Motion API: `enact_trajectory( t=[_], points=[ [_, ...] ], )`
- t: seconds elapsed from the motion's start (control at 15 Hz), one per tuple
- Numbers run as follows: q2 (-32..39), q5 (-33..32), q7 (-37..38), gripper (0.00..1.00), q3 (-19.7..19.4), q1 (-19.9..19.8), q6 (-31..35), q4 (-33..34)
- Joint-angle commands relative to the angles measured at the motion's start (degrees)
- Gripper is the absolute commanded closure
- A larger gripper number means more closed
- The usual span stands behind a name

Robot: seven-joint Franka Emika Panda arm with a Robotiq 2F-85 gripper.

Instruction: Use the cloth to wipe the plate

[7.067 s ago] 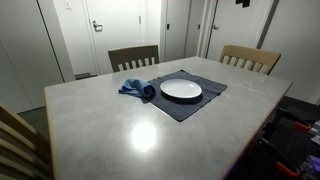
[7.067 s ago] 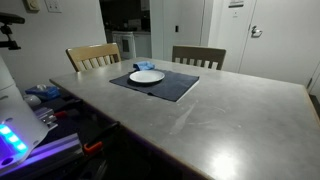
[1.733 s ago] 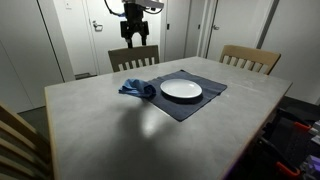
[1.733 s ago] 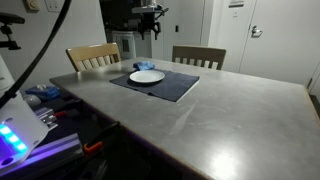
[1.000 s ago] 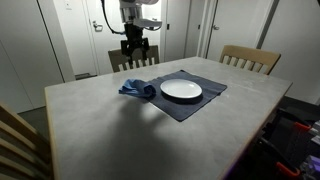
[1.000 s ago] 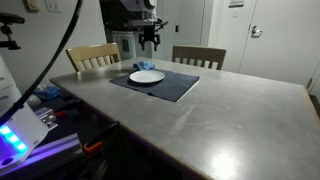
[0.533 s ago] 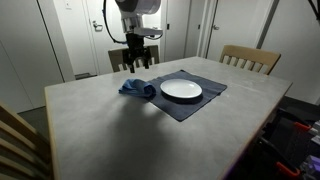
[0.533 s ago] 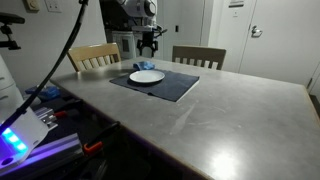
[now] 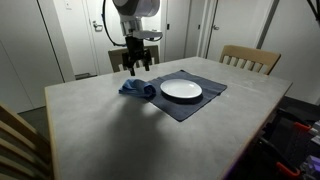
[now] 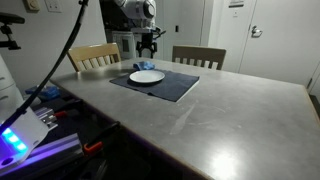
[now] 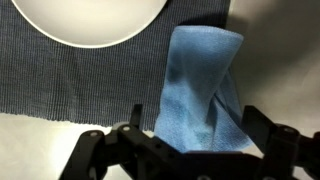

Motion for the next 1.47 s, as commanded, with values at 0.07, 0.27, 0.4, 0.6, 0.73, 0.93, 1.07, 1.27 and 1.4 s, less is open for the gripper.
enact_trajectory(
  t=[0.07, 0.27, 0.4, 0.6, 0.73, 0.93, 1.07, 1.27, 1.4],
  points=[
    [1.4, -0.6, 2.8, 0.0, -0.5, 1.3, 1.8, -1.1],
    [1.9, -0.7, 3.6, 0.0, -0.6, 1.3, 5.3, -2.6],
    [2.4, -0.4, 3.4, 0.0, -0.6, 0.9, 7.6, -3.0],
    [2.7, -0.5, 3.5, 0.0, -1.2, 0.7, 8.4, -3.5],
    [2.6, -0.4, 3.5, 0.0, -1.4, 0.9, 7.3, -3.9],
    [2.7, -0.4, 4.7, 0.0, -1.7, 1.6, 6.2, -4.2],
    [2.7, -0.1, 5.0, 0.0, -1.4, 1.5, 5.6, -4.4],
    [2.6, -0.1, 5.1, 0.0, -1.3, 1.5, 6.3, -4.8],
    [2.7, 0.0, 5.0, 0.0, -1.2, 1.3, 6.5, -4.7]
  ],
)
